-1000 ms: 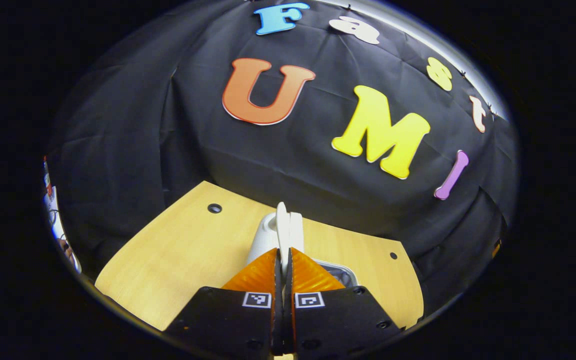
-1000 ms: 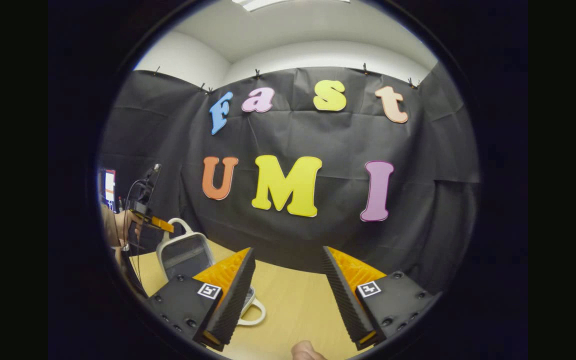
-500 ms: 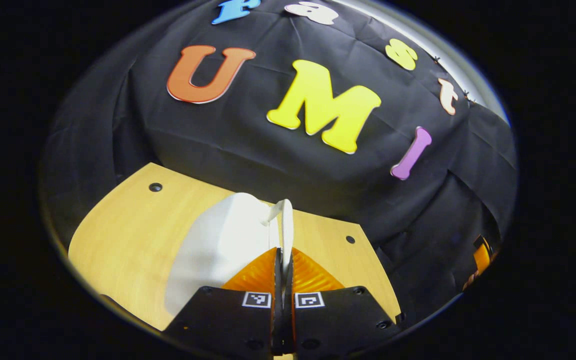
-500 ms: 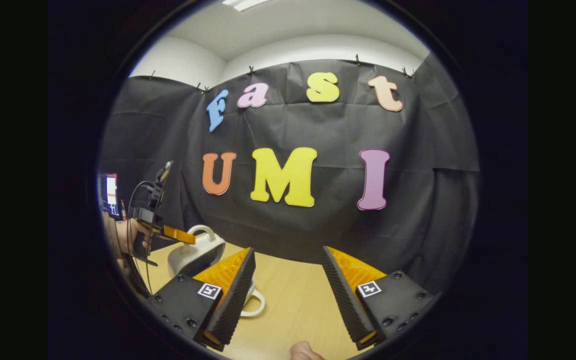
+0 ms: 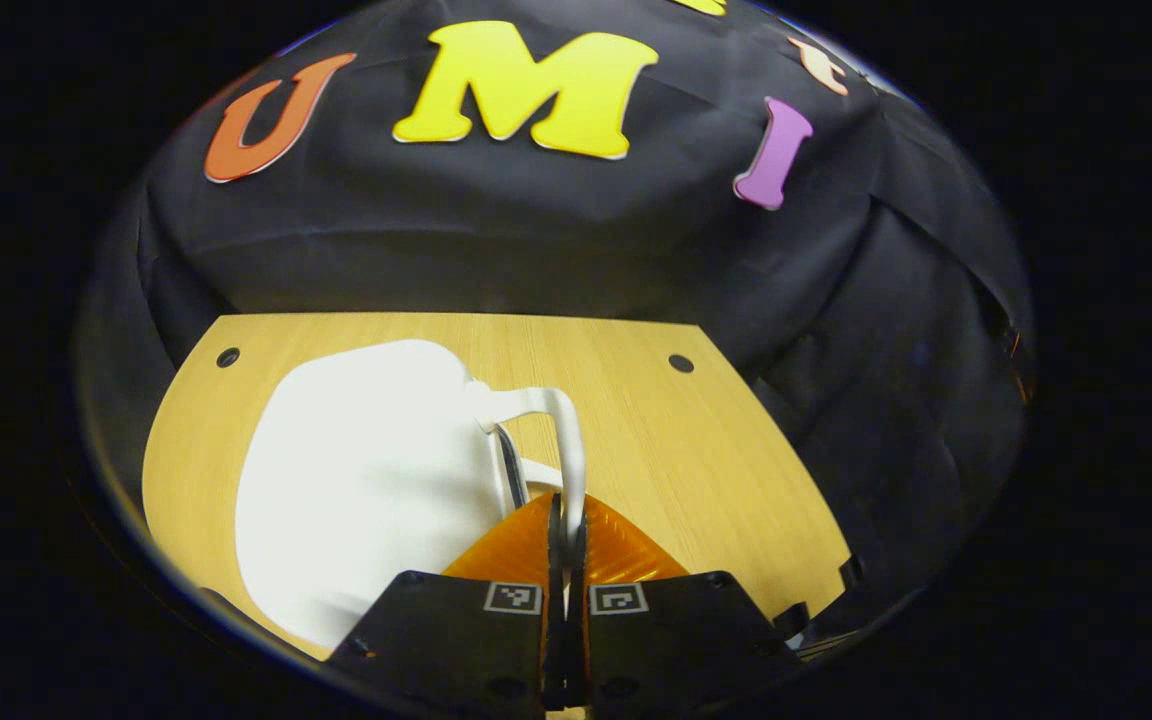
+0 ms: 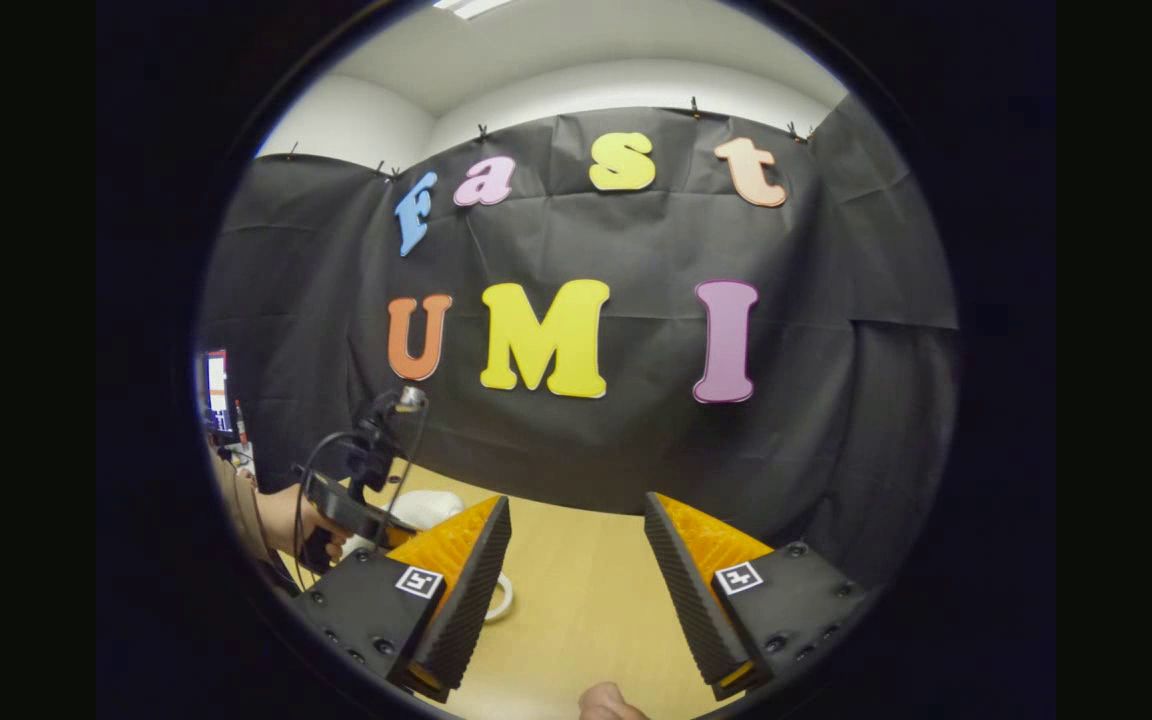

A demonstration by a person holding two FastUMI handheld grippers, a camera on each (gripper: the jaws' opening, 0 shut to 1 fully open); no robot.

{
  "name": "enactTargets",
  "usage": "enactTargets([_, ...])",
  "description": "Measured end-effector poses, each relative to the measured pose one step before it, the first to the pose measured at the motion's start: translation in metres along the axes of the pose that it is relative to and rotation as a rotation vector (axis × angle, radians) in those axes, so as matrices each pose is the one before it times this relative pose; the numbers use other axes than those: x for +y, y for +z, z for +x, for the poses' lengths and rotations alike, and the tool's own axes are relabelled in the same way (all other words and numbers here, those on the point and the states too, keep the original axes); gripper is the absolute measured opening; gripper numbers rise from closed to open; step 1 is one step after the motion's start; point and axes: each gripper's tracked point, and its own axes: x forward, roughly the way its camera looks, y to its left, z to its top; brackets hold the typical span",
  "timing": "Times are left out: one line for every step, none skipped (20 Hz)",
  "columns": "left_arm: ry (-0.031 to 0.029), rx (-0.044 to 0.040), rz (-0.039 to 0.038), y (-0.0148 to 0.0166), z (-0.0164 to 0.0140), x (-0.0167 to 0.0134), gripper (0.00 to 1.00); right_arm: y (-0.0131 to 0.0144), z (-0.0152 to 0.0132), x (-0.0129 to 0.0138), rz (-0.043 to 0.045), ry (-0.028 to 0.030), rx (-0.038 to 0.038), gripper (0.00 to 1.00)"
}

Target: First open the suitcase, pack the skin care products into it, and then close the suitcase.

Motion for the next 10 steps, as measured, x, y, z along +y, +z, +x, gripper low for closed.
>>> enactTargets([0.00301,0.02846,0.03593,-0.00522,0.00672,-0.00391,0.03,-0.00179,-0.00009,-0.00432,0.00203,-0.01095,0.00435,0.78])
enactTargets([0.0062,0.02668,0.036,-0.00483,0.00544,-0.00186,0.03,-0.00184,-0.00181,-0.00466,0.00267,-0.01109,0.00353,0.78])
enactTargets([0.00685,0.01928,0.02406,-0.00347,0.00487,-0.00006,0.04,-0.00172,0.00023,-0.0048,0.00368,-0.01192,0.0037,0.78])
enactTargets([0.00028,0.01771,0.00981,-0.00266,0.00508,0.0002,0.03,-0.00296,0.0001,-0.00384,0.00467,-0.0109,0.00483,0.78])
enactTargets([-0.00071,0.01952,0.00198,-0.00233,0.00504,0.00039,0.04,-0.00317,0.00069,-0.00404,0.00449,-0.01301,0.00859,0.78])
enactTargets([0.00134,0.01213,0.00285,-0.00867,0.00302,-0.00099,0.04,-0.00356,-0.00009,-0.00274,0.00599,-0.00813,0.0085,0.8])
enactTargets([0.00537,0.01303,0.01076,0.00132,0.00631,0.00279,0.04,-0.0027,0.00173,-0.00159,0.00463,-0.00703,0.0102,0.8])
enactTargets([0.01034,0.01535,0.01571,-0.00085,0.00582,0.00012,0.04,-0.00279,0.00156,-0.00197,-0.00099,-0.01225,0.00869,0.8])
enactTargets([0.00644,0.00871,0.01369,-0.00071,0.00419,0.00055,0.11,0.00066,0.00185,-0.00027,-0.00075,-0.00498,0.00352,0.78])
enactTargets([0.00374,-0.0004,0.00962,-0.0002,0.00386,-0.00072,0.04,0.0009,0.00171,0.00014,-0.00072,-0.00441,-0.00102,0.78])
